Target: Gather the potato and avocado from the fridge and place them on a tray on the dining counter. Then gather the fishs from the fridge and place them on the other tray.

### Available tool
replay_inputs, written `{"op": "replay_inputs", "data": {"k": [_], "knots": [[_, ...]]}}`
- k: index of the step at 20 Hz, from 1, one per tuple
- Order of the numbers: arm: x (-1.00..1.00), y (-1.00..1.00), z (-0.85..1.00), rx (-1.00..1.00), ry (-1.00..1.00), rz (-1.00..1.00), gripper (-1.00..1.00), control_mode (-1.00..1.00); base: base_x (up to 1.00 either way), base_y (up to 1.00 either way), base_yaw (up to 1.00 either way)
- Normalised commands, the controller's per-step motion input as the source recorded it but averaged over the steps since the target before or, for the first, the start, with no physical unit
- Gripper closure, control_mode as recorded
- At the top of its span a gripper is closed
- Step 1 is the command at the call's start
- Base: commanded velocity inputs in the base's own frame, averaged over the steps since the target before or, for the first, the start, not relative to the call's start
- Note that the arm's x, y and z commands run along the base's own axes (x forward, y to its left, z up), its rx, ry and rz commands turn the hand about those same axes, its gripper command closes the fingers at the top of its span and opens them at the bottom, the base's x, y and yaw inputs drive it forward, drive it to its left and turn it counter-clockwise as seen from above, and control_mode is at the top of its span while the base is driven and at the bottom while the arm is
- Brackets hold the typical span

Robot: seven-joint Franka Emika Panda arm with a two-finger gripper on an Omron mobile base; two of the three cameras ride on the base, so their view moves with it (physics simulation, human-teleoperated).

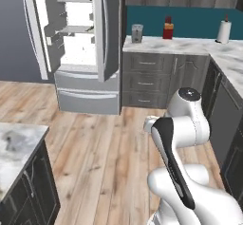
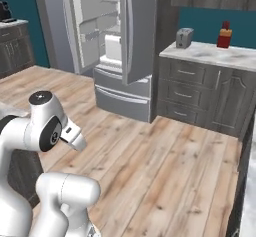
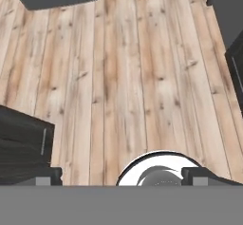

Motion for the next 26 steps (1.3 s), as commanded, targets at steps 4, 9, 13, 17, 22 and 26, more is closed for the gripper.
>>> {"op": "replay_inputs", "data": {"k": [4, 9, 13, 17, 22, 26], "knots": [[0.0, 0.0, 0.0, 0.0, 0.0, 0.0, -1.0, 1.0, 0.76, 0.34, -0.11], [0.0, 0.0, 0.0, 0.0, 0.0, 0.0, -1.0, 1.0, 0.7, 0.44, -0.14], [0.0, 0.0, 0.0, 0.0, 0.0, 0.0, -1.0, 1.0, 0.73, 0.33, -0.1], [0.0, 0.0, 0.0, 0.0, 0.0, 0.0, -1.0, 1.0, 0.75, 0.25, -0.06], [0.0, 0.0, 0.0, 0.0, 0.0, 0.0, -1.0, 1.0, 0.81, 0.13, 0.0], [0.0, 0.0, 0.0, 0.0, 0.0, 0.0, -1.0, 1.0, 0.78, 0.24, -0.02]]}}
